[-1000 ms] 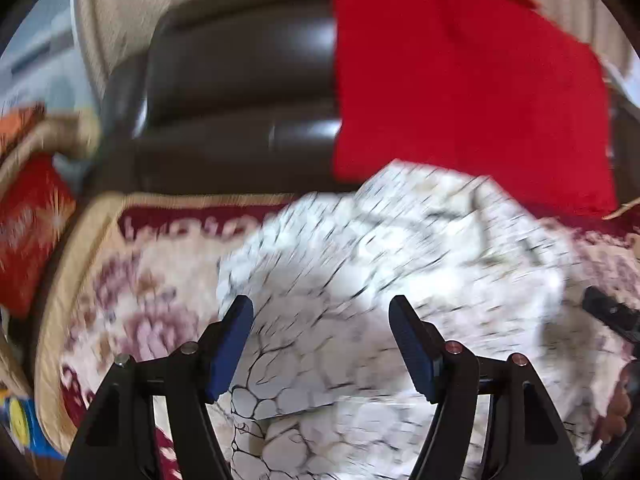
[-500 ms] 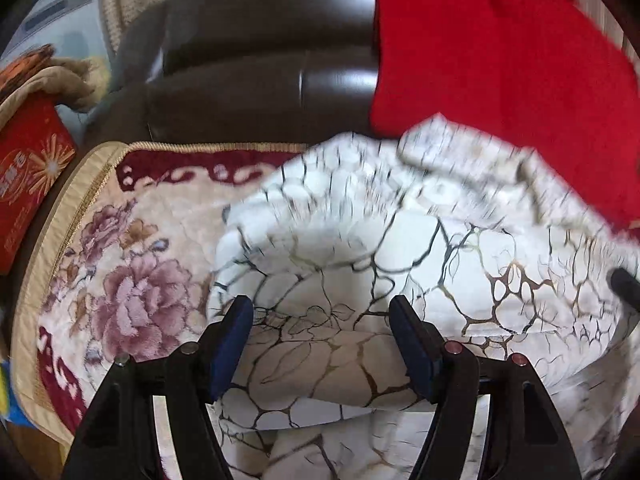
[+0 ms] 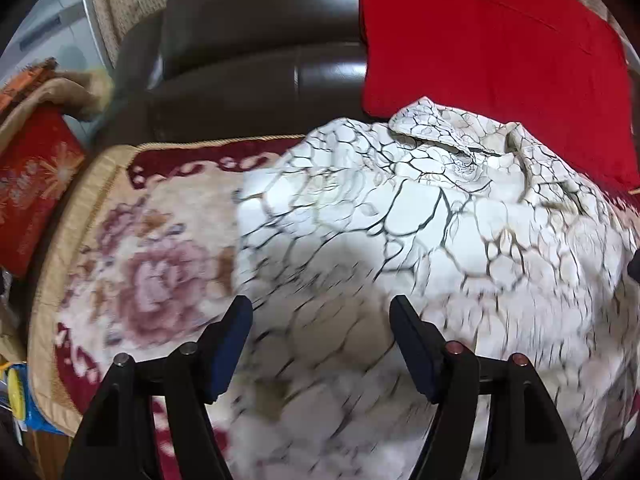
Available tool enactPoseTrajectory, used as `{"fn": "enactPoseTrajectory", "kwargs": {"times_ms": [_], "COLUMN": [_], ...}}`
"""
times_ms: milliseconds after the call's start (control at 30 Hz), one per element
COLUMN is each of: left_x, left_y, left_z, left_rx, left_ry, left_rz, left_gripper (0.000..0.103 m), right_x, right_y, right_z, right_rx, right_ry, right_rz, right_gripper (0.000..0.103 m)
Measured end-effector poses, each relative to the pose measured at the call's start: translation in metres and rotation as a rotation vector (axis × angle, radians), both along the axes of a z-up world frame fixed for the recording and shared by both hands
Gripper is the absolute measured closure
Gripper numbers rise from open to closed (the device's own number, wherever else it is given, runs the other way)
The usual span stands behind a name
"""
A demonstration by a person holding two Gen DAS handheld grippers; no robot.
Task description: Fold large clothes
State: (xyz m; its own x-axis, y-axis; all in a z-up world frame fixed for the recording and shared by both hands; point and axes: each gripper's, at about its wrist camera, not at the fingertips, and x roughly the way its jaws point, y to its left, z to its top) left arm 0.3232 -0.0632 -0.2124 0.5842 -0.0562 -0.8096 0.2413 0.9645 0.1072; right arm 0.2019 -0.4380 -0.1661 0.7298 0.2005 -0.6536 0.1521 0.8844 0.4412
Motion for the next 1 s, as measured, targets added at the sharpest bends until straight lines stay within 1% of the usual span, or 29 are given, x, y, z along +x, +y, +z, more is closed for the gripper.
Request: {"fn": "enactPoseTrajectory", "kwargs": {"times_ms": [33, 67, 133, 167, 200, 233, 267, 300, 367, 400, 467, 567, 600, 633, 667, 733, 767, 833, 933, 1000], "left_x": [-0.005, -0.008, -0.013, -0.015, -0.018, -0.022, -0.032, -0.040, -0.058, -0.066, -0.087, -0.114, -0.123, -0.132, -0.144, -0.157, -0.164, -0.167, -0.162, -0.154], "left_y": [0.006, 0.010, 0.017, 0.021, 0.025, 0.030, 0.037, 0.041, 0.056, 0.060, 0.075, 0.095, 0.102, 0.106, 0.113, 0.118, 0.122, 0.125, 0.123, 0.122], "left_z": [-0.002, -0.006, -0.021, -0.030, -0.033, -0.032, -0.024, -0.017, 0.000, 0.004, 0.014, 0.013, 0.008, 0.002, -0.008, -0.023, -0.034, -0.054, -0.079, -0.097], "left_rx": [0.008, 0.016, 0.040, 0.048, 0.041, 0.031, 0.019, 0.012, 0.014, 0.019, 0.022, 0.001, -0.012, -0.015, -0.004, 0.002, -0.014, -0.045, -0.037, -0.046], "left_ry": [0.001, 0.013, 0.070, 0.114, 0.132, 0.140, 0.127, 0.109, 0.070, 0.062, 0.051, 0.063, 0.079, 0.092, 0.105, 0.119, 0.149, 0.208, 0.244, 0.290], "left_rz": [0.006, 0.012, 0.020, 0.020, 0.020, 0.022, 0.019, 0.012, -0.007, -0.014, -0.042, -0.067, -0.084, -0.095, -0.107, -0.126, -0.133, -0.148, -0.157, -0.172], "left_gripper": [0.027, 0.027, 0.027, 0.027, 0.027, 0.027, 0.027, 0.027, 0.027, 0.027, 0.027, 0.025, 0.024, 0.024, 0.024, 0.024, 0.024, 0.024, 0.024, 0.024], "right_x": [-0.006, -0.005, -0.002, 0.003, 0.009, 0.006, 0.001, -0.005, -0.024, -0.037, -0.059, -0.098, -0.109, -0.117, -0.125, -0.149, -0.158, -0.176, -0.196, -0.205], "right_y": [0.002, 0.006, 0.021, 0.027, 0.034, 0.039, 0.043, 0.043, 0.037, 0.033, 0.026, 0.009, 0.005, 0.004, 0.005, 0.005, 0.004, 0.009, 0.017, 0.018], "right_z": [0.004, 0.004, -0.008, -0.021, -0.036, -0.041, -0.035, -0.027, -0.008, 0.002, 0.014, 0.021, 0.021, 0.022, 0.021, 0.019, 0.016, 0.007, -0.013, -0.028], "right_rx": [-0.001, -0.017, -0.071, -0.093, -0.119, -0.178, -0.204, -0.190, -0.104, -0.079, -0.058, -0.013, 0.002, 0.010, 0.009, -0.015, -0.024, -0.043, -0.091, -0.097], "right_ry": [-0.017, -0.005, 0.080, 0.153, 0.235, 0.244, 0.221, 0.197, 0.114, 0.071, 0.021, -0.006, -0.006, -0.004, -0.001, 0.009, 0.022, 0.073, 0.177, 0.246], "right_rz": [0.013, 0.022, 0.050, 0.073, 0.096, 0.094, 0.094, 0.100, 0.109, 0.102, 0.095, 0.096, 0.102, 0.110, 0.117, 0.139, 0.154, 0.203, 0.255, 0.267], "right_gripper": [0.020, 0.021, 0.024, 0.027, 0.034, 0.040, 0.041, 0.041, 0.040, 0.039, 0.038, 0.037, 0.036, 0.033, 0.031, 0.028, 0.028, 0.027, 0.027, 0.027]}}
